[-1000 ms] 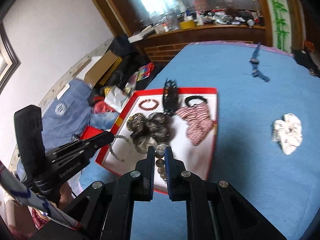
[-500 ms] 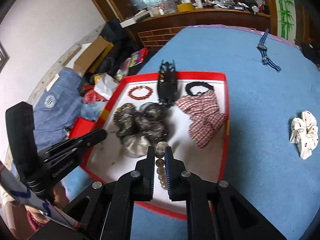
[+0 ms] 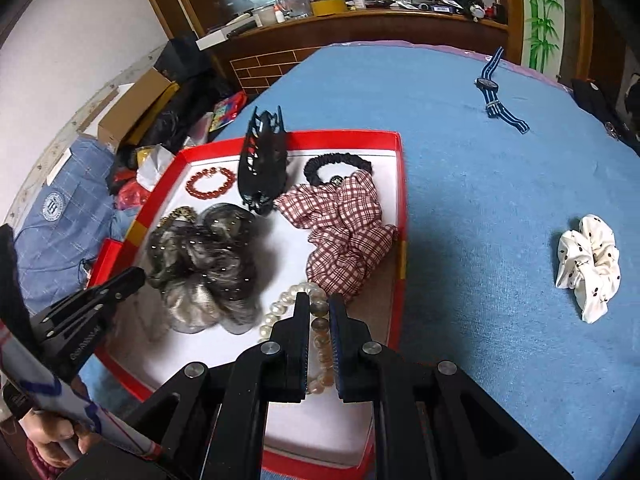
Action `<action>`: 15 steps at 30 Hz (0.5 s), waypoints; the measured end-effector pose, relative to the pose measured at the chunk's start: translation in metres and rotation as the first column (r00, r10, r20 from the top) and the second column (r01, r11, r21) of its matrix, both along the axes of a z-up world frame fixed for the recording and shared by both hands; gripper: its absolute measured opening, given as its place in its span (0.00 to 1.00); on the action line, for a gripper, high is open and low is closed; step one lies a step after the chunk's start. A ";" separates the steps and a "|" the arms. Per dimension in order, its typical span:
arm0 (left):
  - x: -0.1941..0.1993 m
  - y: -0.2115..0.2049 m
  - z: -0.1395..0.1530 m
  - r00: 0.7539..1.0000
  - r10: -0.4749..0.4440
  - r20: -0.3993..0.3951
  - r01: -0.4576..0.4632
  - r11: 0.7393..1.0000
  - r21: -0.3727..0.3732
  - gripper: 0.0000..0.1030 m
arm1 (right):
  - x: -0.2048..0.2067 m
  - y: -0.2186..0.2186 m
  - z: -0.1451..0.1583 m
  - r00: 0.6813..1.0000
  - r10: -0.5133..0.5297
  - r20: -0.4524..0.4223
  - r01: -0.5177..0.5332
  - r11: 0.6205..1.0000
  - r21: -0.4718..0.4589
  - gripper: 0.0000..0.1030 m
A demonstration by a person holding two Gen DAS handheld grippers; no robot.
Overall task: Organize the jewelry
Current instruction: 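Carry both pearl bracelets into the white tray with both grippers, then lower the pearl bracelets onto the tray and open both grippers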
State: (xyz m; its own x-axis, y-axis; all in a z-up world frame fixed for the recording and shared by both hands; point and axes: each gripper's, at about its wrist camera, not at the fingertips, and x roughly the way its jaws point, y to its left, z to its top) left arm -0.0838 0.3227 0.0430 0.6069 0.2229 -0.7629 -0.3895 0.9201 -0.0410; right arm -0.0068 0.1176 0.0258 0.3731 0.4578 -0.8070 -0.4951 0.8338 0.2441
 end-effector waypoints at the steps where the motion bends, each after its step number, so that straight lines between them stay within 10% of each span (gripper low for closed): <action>1: 0.000 -0.001 0.000 1.000 0.006 0.003 -0.006 1.000 0.015 0.05 | 0.001 0.001 -0.002 1.000 0.001 -0.005 -0.001 1.000 -0.001 0.10; 15: -0.002 0.003 -0.004 1.000 0.028 0.002 -0.028 0.999 0.043 0.05 | -0.002 0.015 -0.012 1.000 0.010 -0.006 -0.010 0.999 -0.037 0.11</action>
